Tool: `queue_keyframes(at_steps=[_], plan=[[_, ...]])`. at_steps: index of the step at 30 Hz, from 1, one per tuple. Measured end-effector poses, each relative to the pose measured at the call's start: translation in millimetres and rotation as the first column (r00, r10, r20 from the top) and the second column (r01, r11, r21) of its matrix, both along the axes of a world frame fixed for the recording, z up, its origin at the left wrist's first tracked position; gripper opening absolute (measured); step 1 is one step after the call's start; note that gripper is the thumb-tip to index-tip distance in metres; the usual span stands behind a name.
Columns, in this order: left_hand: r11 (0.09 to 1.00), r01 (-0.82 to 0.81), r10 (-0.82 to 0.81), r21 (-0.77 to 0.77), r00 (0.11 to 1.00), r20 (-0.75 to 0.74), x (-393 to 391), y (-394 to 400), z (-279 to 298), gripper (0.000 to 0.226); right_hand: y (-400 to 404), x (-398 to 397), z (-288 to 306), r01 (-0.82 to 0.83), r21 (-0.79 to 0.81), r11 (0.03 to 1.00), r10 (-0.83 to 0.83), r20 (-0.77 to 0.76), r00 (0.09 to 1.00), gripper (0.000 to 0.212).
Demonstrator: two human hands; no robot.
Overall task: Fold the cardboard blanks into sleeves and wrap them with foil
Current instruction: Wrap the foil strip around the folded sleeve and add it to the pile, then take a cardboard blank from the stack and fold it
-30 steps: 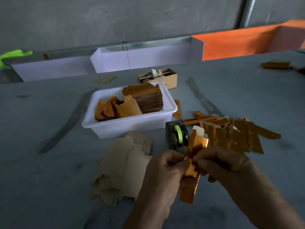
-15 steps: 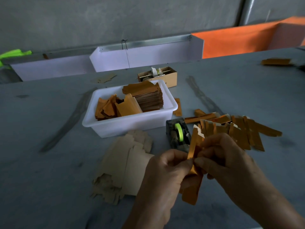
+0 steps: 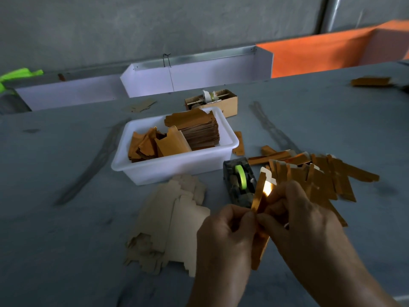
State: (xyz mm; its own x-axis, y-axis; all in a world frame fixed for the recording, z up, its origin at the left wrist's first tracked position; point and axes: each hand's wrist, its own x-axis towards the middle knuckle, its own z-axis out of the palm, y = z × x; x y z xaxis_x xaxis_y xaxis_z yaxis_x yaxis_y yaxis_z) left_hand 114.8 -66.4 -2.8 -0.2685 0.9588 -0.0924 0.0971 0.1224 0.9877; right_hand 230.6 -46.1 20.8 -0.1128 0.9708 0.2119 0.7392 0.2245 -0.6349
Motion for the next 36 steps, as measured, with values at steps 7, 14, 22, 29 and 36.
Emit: queue_keyframes(at_steps=[7, 14, 22, 29, 36], plan=[[0.980, -0.123, 0.142, 0.159, 0.984, -0.110, 4, -6, 2, 0.014, -1, -1, 4, 0.054, 0.077, 0.996, -0.070, 0.227, 0.971, 0.040], [0.996, -0.063, 0.072, 0.069, 0.989, -0.126, -6, -8, 1, 0.011, 13, 5, -16, -0.169, -0.322, 0.931, 0.020, -0.419, 0.908, 0.048], [0.996, 0.074, -0.079, -0.046, 0.991, -0.104, -20, -4, -11, 0.015, 16, 0, -36, -0.274, -0.466, 0.841, -0.107, -0.640, 0.761, 0.017], [0.961, -0.274, 0.200, -0.023, 0.753, -0.627, -55, 3, -24, 0.026, 55, 31, -29, 0.063, -0.275, 0.959, -0.166, -0.369, 0.914, 0.012], [0.870, -0.450, -0.123, -0.202, 0.200, -0.972, -82, 3, -44, 0.060, 75, 46, -39, 0.330, -0.146, 0.932, -0.353, -0.177, 0.919, 0.022]])
